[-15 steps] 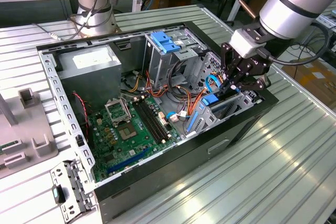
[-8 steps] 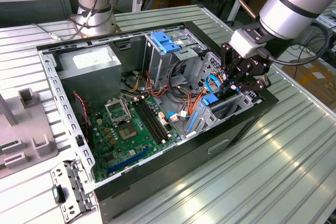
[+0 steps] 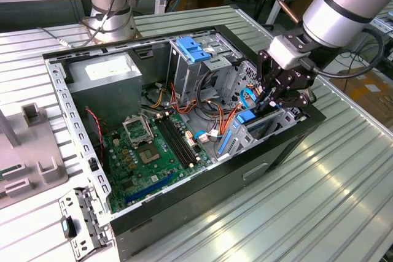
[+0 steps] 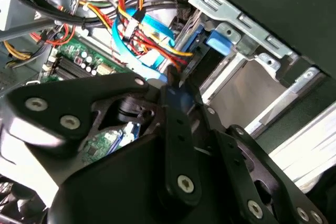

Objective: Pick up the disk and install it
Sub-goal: 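Insert the second disk wire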

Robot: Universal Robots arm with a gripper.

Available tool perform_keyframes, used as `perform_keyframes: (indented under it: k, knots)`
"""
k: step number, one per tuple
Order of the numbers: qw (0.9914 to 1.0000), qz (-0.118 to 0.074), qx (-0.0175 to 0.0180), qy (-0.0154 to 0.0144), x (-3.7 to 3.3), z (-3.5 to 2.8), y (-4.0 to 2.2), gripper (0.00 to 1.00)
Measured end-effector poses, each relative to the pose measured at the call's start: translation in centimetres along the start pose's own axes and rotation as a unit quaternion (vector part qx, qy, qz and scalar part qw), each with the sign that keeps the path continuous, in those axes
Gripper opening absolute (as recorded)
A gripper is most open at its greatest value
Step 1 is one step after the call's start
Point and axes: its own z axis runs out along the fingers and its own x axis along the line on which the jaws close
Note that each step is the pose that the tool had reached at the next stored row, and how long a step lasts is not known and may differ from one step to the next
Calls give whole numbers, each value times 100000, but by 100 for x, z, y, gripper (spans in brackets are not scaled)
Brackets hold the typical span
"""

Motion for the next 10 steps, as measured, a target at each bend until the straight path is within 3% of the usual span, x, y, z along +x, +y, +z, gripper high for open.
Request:
perform_keyframes:
  k: [2,6,10]
  knots:
    - [100000,-1,-1,24,-1,-6,0,24]
    - [100000,-1,2,-42,-13,-116,2,24]
    - [100000,-4,6,-136,-16,-126,2,22]
